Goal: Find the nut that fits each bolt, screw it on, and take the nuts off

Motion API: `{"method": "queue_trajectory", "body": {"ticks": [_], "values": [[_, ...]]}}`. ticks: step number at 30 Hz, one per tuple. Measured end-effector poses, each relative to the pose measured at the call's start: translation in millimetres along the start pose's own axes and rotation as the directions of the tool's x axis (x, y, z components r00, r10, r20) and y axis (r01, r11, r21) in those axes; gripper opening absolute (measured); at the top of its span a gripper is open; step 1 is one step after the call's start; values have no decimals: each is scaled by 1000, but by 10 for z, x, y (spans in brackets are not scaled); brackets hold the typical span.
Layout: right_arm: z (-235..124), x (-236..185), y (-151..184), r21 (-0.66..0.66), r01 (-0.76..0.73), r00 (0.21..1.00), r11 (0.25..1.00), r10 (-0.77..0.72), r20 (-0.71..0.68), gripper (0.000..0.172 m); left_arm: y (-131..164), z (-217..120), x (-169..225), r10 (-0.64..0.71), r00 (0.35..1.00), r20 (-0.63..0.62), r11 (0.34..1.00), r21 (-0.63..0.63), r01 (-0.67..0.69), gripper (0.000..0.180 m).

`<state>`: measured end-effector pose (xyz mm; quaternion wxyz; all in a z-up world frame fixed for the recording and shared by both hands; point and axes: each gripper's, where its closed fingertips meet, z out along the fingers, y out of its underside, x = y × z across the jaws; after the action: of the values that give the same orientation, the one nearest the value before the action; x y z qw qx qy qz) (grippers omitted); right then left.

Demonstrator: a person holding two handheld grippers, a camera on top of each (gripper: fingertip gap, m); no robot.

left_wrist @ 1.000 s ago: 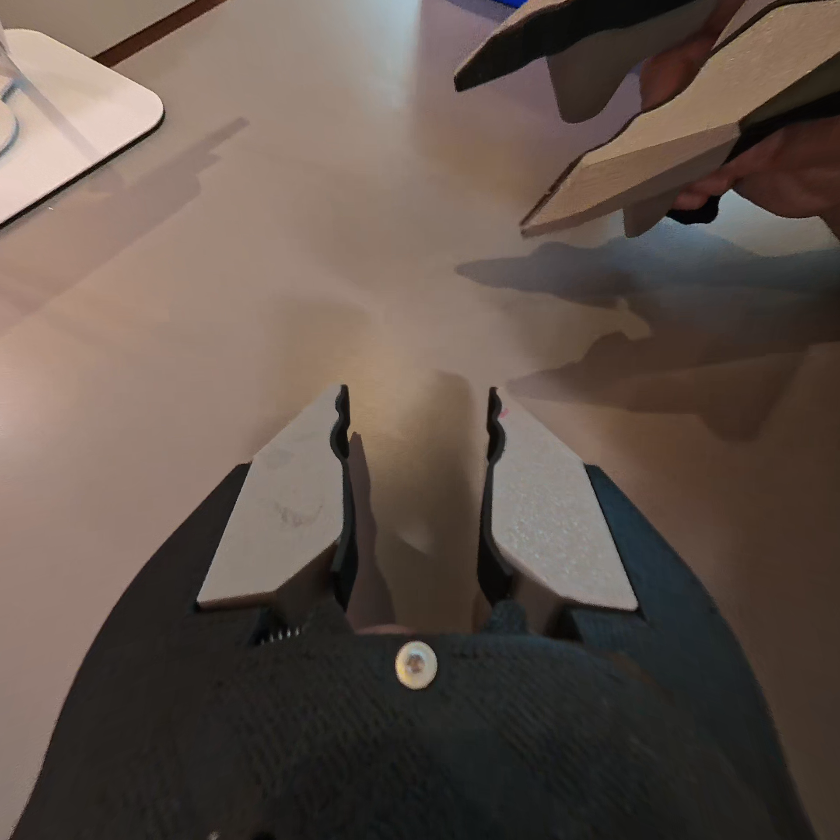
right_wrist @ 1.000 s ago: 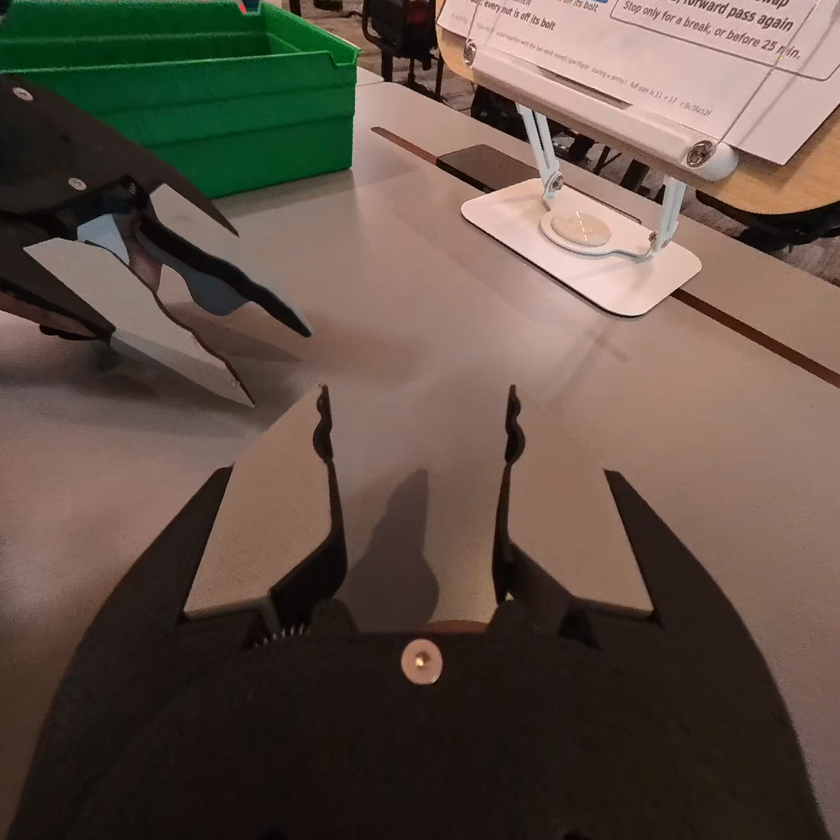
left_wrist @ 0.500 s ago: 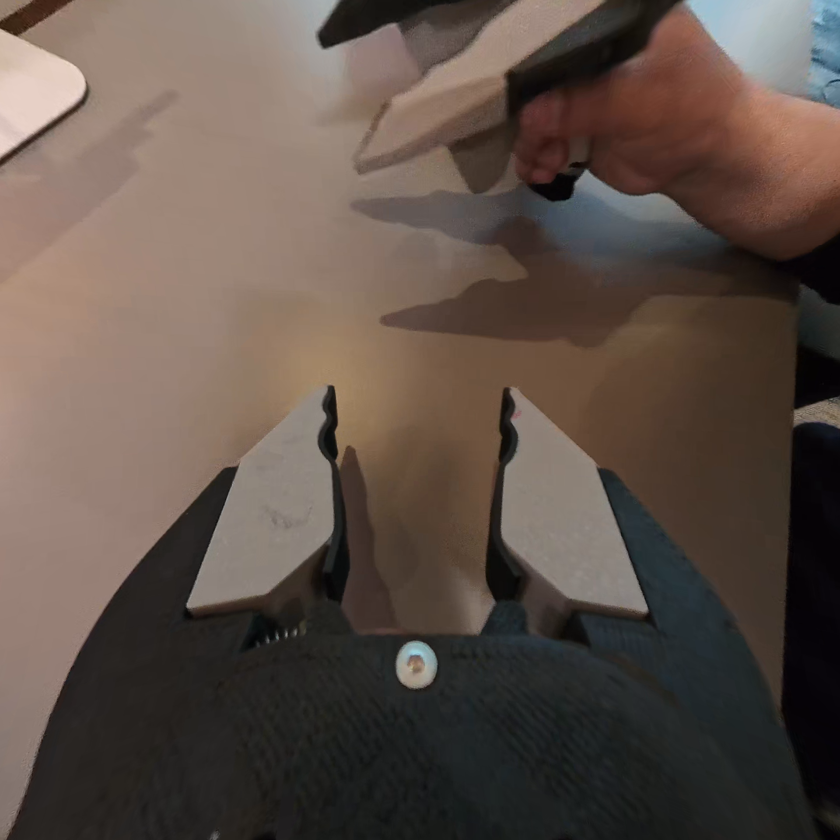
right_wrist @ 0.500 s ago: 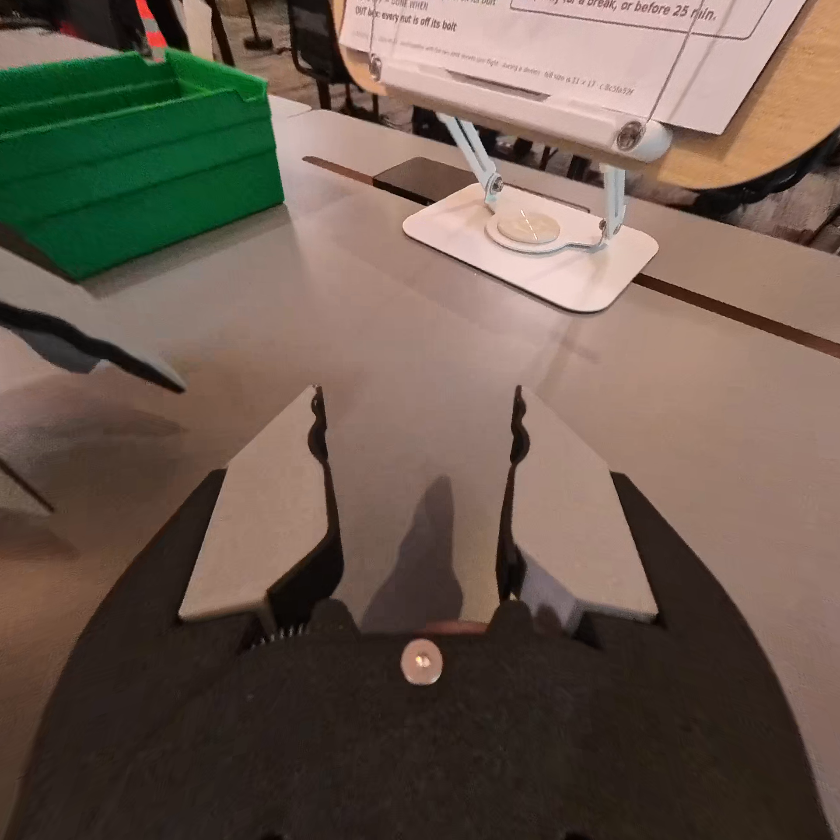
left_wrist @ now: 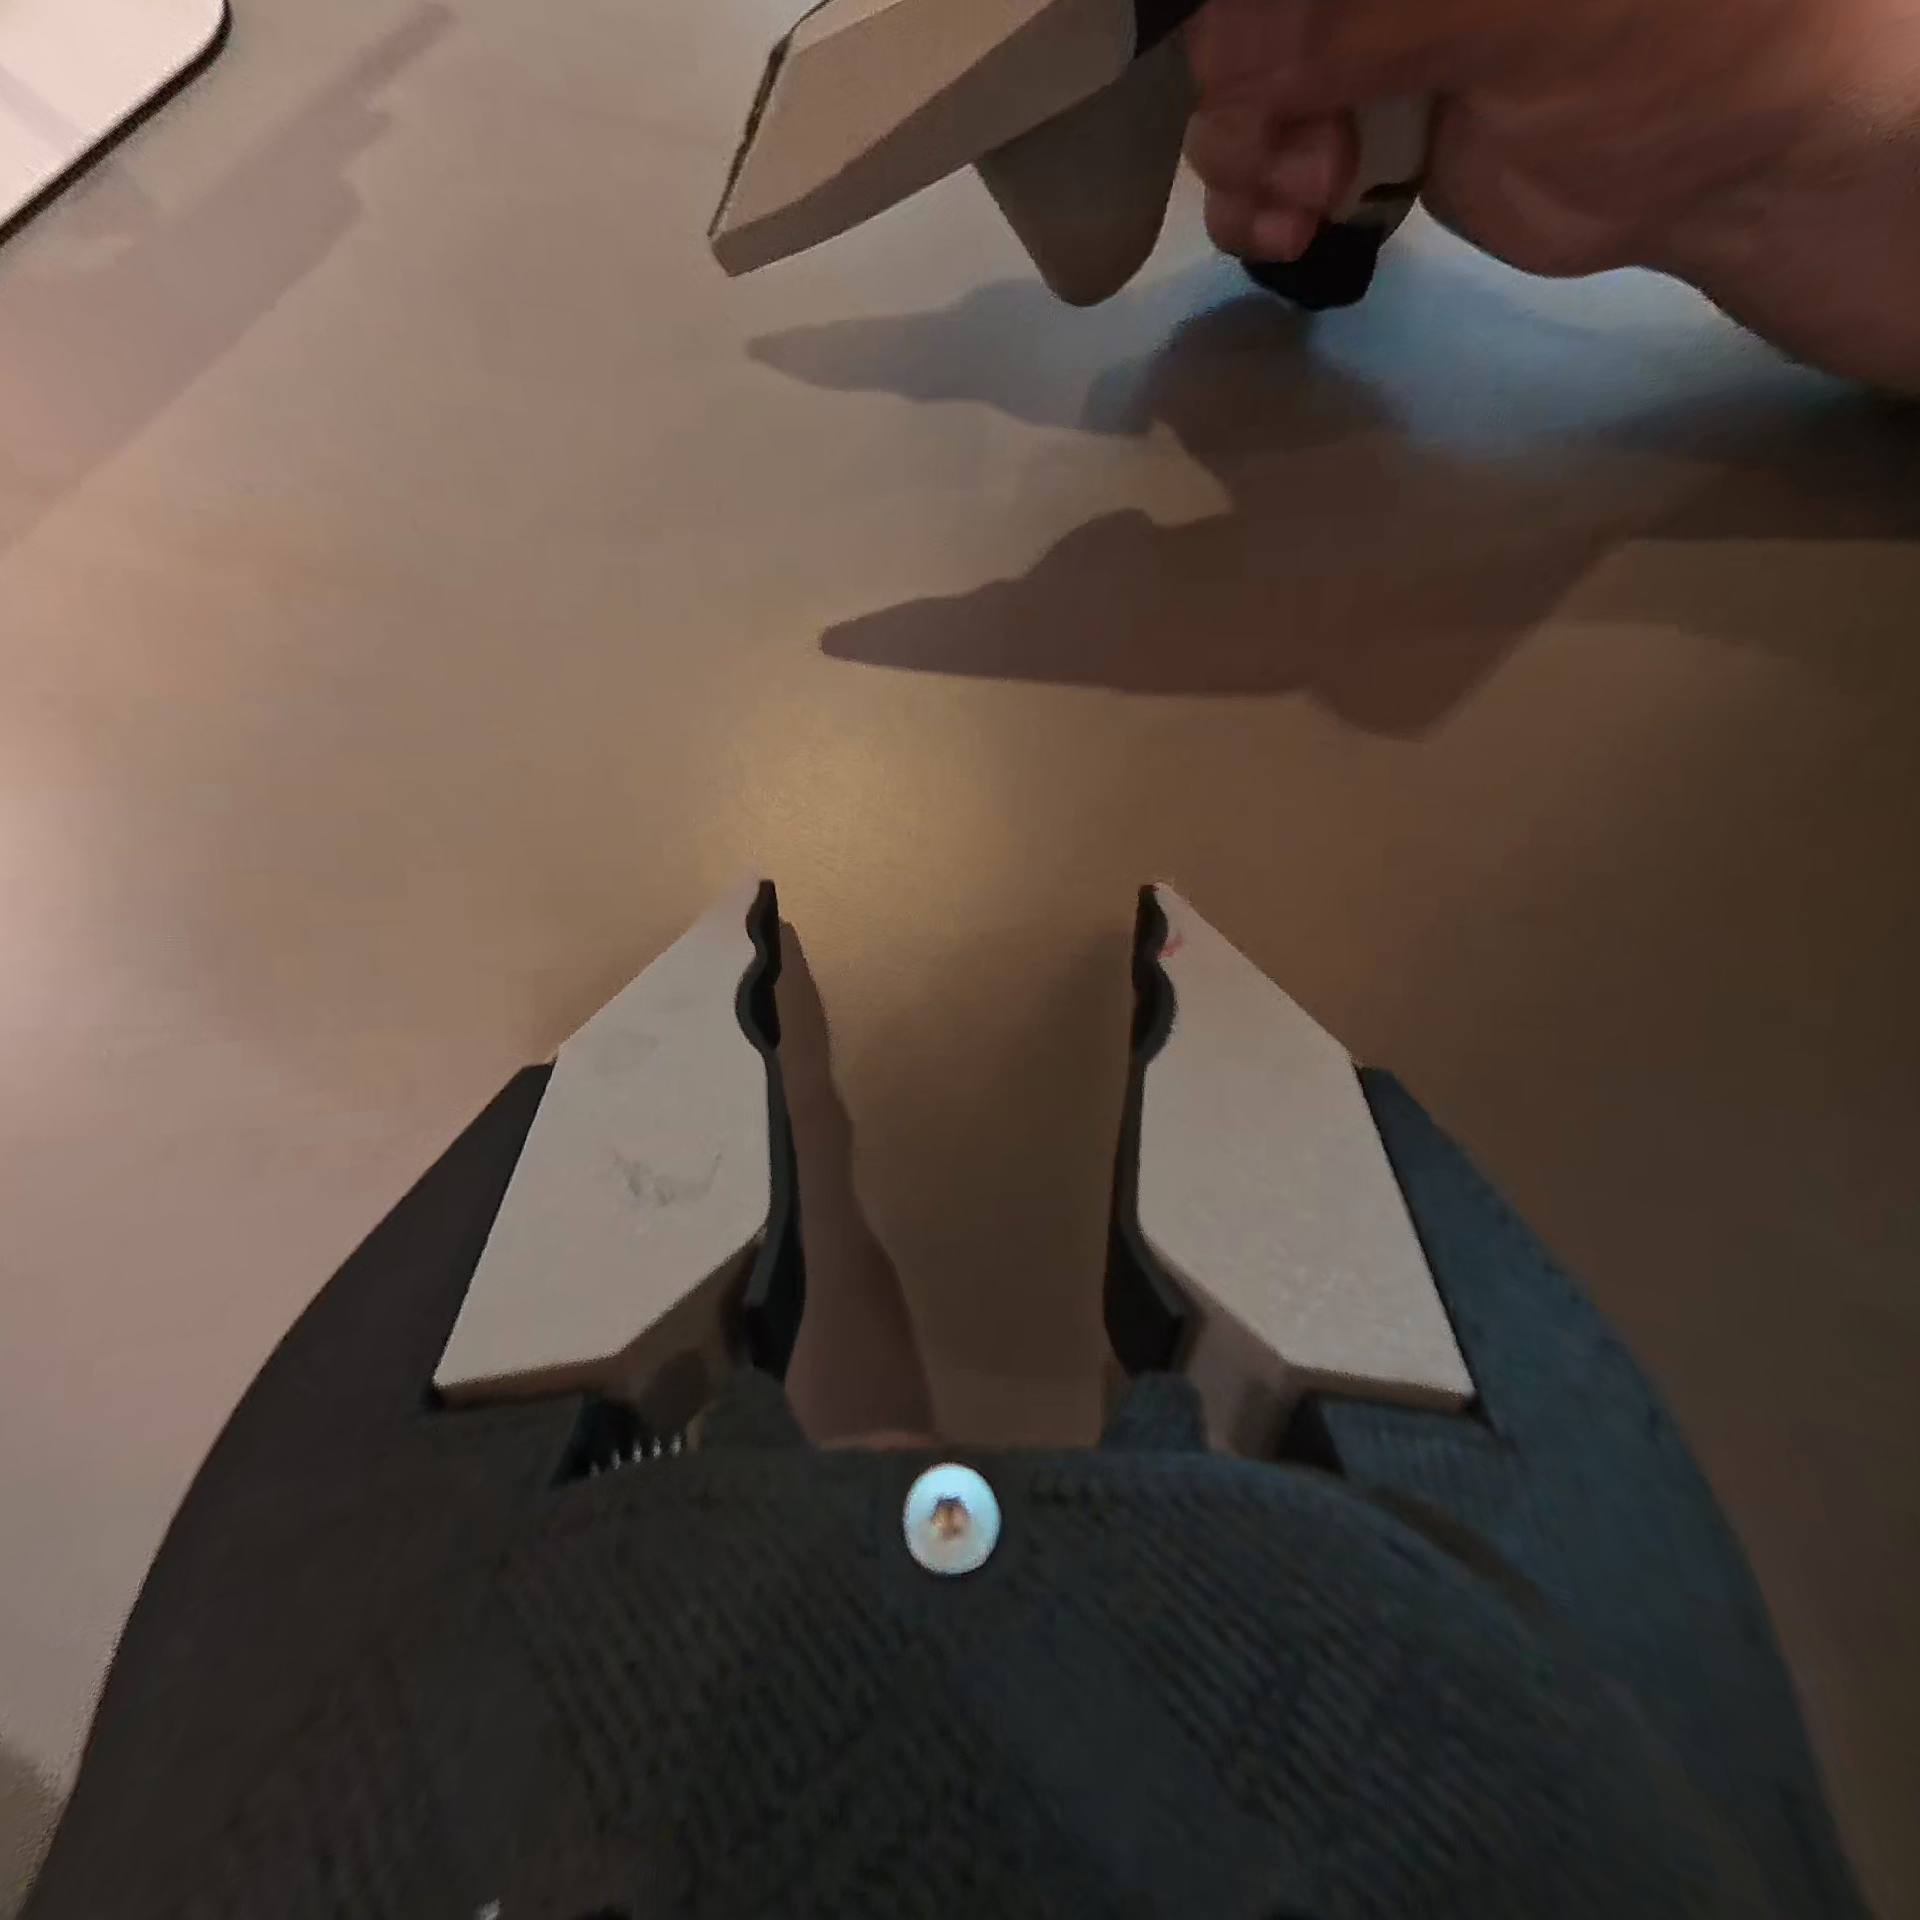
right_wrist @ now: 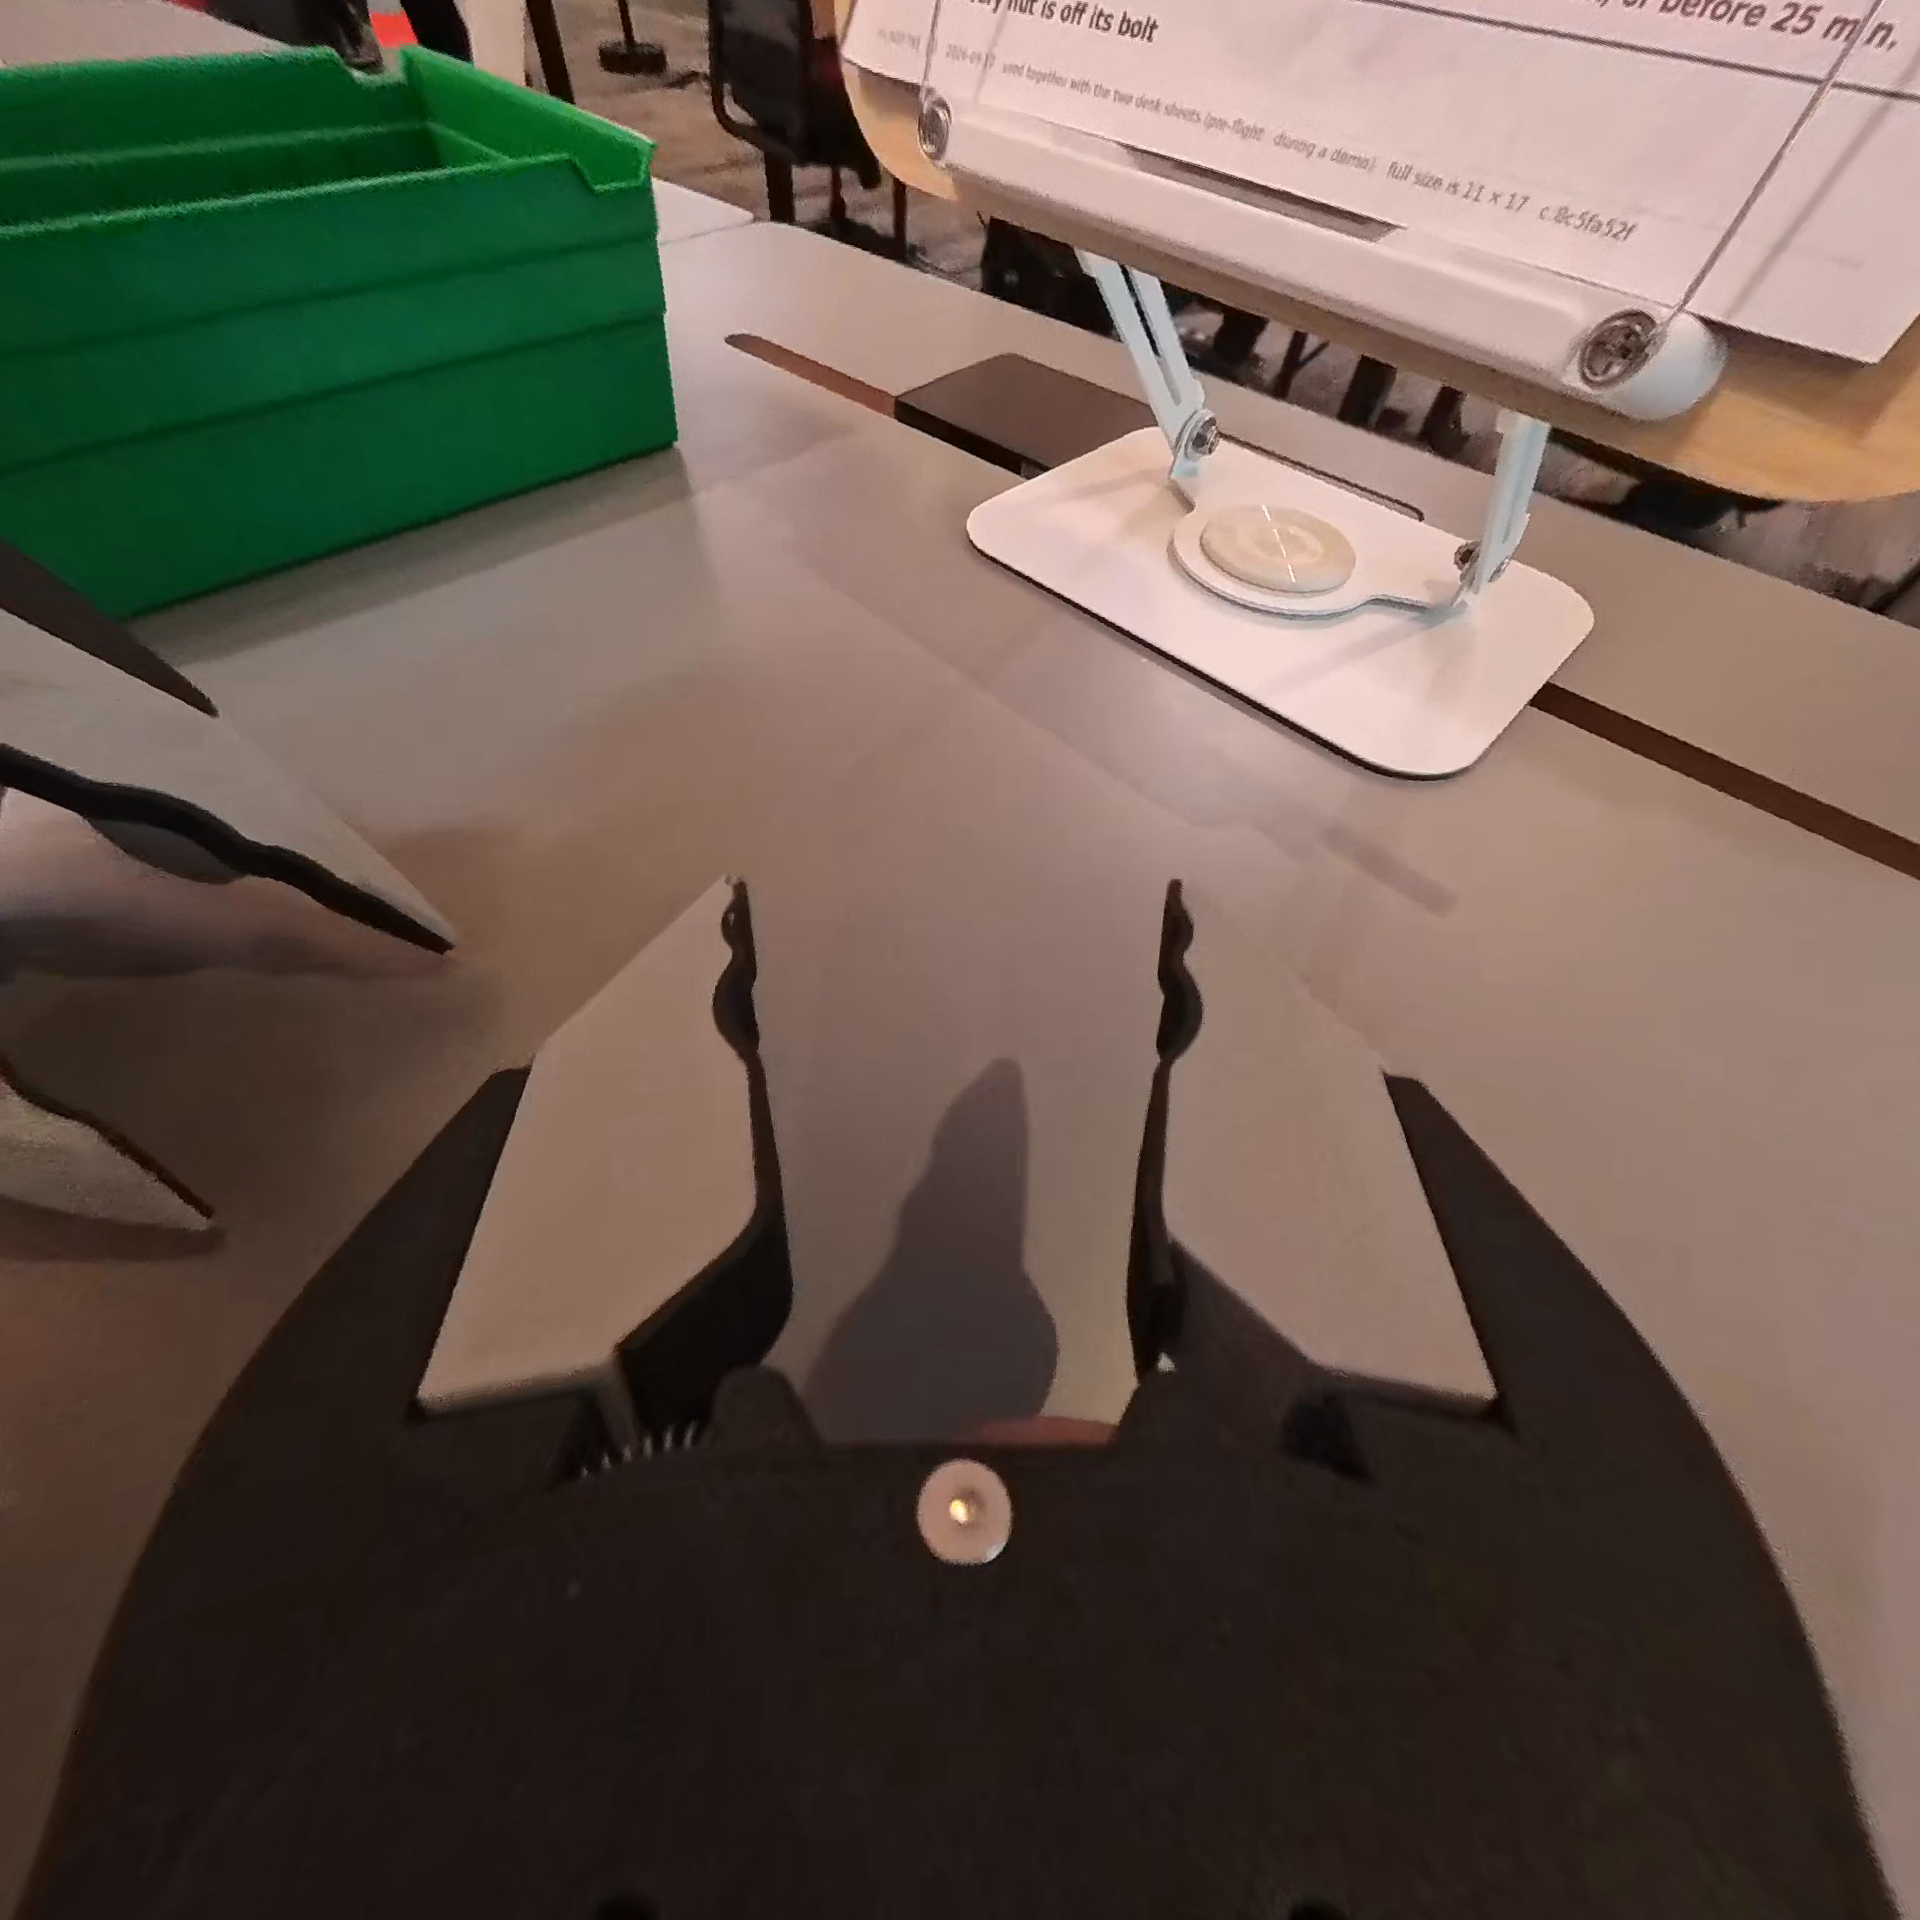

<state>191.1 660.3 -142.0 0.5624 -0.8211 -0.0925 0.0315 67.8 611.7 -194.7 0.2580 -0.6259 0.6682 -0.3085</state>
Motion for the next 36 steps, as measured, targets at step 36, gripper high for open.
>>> {"method": "queue_trajectory", "body": {"ticks": [36], "values": [[-333, -739, -41, 90, 119, 975, 989, -133, 176, 75, 172, -1509, -39, -182, 950, 255, 976, 167, 143, 68]]}}
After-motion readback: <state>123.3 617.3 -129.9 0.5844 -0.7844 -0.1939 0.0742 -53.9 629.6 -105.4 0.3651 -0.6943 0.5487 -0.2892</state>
